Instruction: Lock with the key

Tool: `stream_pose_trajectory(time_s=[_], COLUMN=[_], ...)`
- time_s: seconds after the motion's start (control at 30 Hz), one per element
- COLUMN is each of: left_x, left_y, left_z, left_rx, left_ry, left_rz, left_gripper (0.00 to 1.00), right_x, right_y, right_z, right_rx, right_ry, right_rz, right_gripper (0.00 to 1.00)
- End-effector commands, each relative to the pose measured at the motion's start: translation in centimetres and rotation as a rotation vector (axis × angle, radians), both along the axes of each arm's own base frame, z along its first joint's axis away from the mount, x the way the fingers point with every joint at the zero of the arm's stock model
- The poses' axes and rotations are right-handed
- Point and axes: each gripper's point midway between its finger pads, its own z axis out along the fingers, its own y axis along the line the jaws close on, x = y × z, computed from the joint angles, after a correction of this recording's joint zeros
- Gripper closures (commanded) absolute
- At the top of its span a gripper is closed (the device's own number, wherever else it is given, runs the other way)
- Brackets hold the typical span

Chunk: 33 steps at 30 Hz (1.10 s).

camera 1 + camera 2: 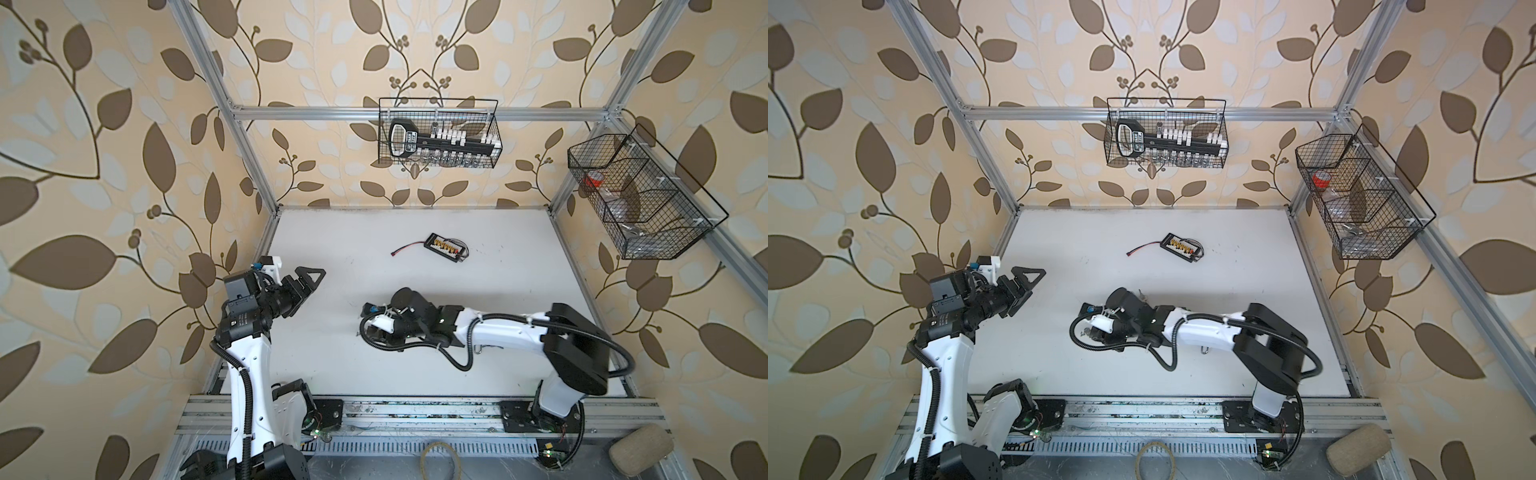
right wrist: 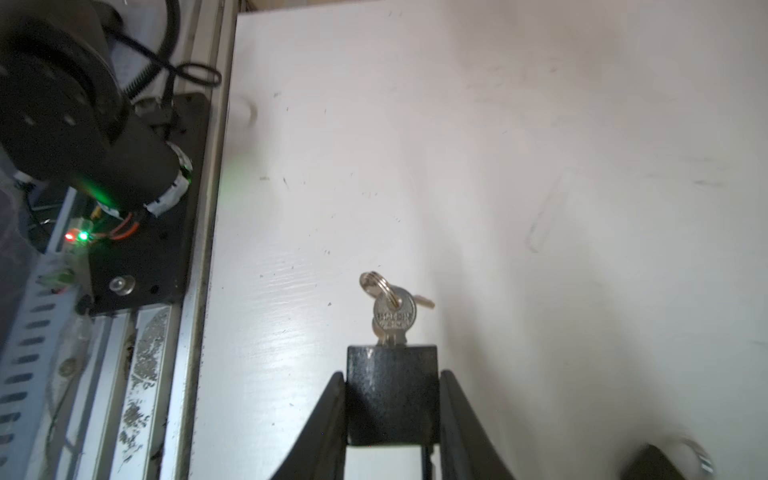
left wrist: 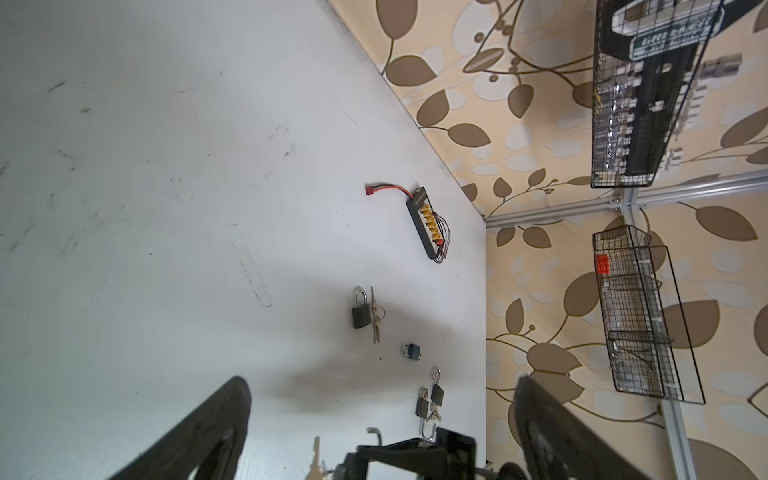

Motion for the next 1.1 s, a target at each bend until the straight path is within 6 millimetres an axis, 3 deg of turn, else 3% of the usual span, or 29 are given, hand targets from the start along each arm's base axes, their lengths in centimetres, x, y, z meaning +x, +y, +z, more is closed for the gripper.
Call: stream_pose_trajectory(time_s=[0.0, 0.17, 0.27, 0.47, 0.6, 0.77, 0.93, 1.07], left_x=[-0.3, -0.7, -1.0, -1.6, -2.6, -4.3, -5.2, -5.5], left_y=[-2.9, -7.4, -10.0, -15.1, -17.7, -20.0, -21.0, -21.4], left_z=[3.5, 4.9, 5.7, 6.9, 8.5, 8.6, 8.0, 7.9], left_rx=[0.011, 0.020, 0.031, 0.096, 0.097, 0.111, 0.116, 0.109], left_ry=[-0.143, -0.235, -0.290, -0.354, -0.448, -0.481, -0.481, -0.481], left_rz=[-0.130, -0.285, -0.378, -0.565, -0.662, -0.769, -0.818, -0.844], left_gripper=[0.04, 0.07, 0.09, 0.15, 0.15, 0.14, 0.15, 0.22], right_x=[1.3, 2.7, 2.7, 2.2, 1.5, 1.1, 0.8, 0.5], right_y=[-2.8, -7.3, -9.1, -11.6, -11.6, -10.8, -10.1, -9.8], right_z=[4.2, 9.6, 11.1, 12.2, 13.4, 14.5, 15.6, 16.5], right_rx=[0.068, 0.057, -0.013, -0.185, -0.166, -0.127, -0.082, -0.043], right_ry=[-0.092, -0.253, -0.384, -0.638, -0.660, -0.638, -0.658, -0.672], right_rz=[-0.072, -0.156, -0.129, 0.004, 0.063, 0.095, 0.116, 0.131], right_gripper=[1.00, 1.00, 1.00, 1.00, 1.00, 1.00, 1.00, 1.00])
